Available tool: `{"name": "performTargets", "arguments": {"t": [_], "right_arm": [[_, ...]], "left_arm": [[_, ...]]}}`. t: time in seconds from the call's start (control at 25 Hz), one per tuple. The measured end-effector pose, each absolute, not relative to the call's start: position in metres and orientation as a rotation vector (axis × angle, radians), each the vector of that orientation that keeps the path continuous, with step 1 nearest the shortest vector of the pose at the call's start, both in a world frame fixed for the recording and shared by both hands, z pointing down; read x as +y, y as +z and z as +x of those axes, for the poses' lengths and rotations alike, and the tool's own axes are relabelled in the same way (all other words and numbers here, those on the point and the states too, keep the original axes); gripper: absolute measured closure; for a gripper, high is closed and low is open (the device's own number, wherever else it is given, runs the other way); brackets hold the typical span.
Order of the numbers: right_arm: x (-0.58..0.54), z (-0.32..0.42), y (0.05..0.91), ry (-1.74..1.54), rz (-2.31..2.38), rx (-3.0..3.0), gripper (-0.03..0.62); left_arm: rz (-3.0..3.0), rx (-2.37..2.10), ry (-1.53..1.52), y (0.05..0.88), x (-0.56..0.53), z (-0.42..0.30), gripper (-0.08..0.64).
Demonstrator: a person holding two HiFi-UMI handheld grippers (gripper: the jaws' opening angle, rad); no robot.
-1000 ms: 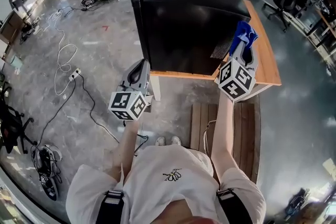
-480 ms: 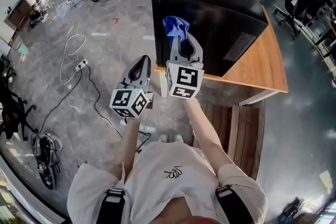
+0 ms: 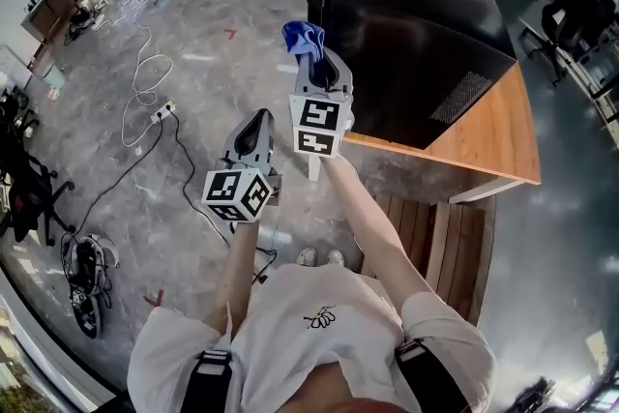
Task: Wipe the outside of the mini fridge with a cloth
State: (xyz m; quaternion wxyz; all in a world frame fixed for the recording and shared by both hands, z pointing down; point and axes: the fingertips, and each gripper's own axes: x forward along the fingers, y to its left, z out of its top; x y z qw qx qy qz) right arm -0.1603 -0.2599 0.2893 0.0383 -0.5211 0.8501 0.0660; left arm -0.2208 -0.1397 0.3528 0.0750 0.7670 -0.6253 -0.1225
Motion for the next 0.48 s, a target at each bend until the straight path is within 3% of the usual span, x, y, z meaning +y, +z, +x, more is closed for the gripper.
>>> {"name": "performTargets", "arguments": {"t": [0.48], "right_arm": [[-0.263, -0.091, 0.293, 0.252, -1.741, 2.515, 0.53]], "left_arm": [[2.361, -1.797, -0.338, 0.36, -0.153, -0.191, 0.555]]}}
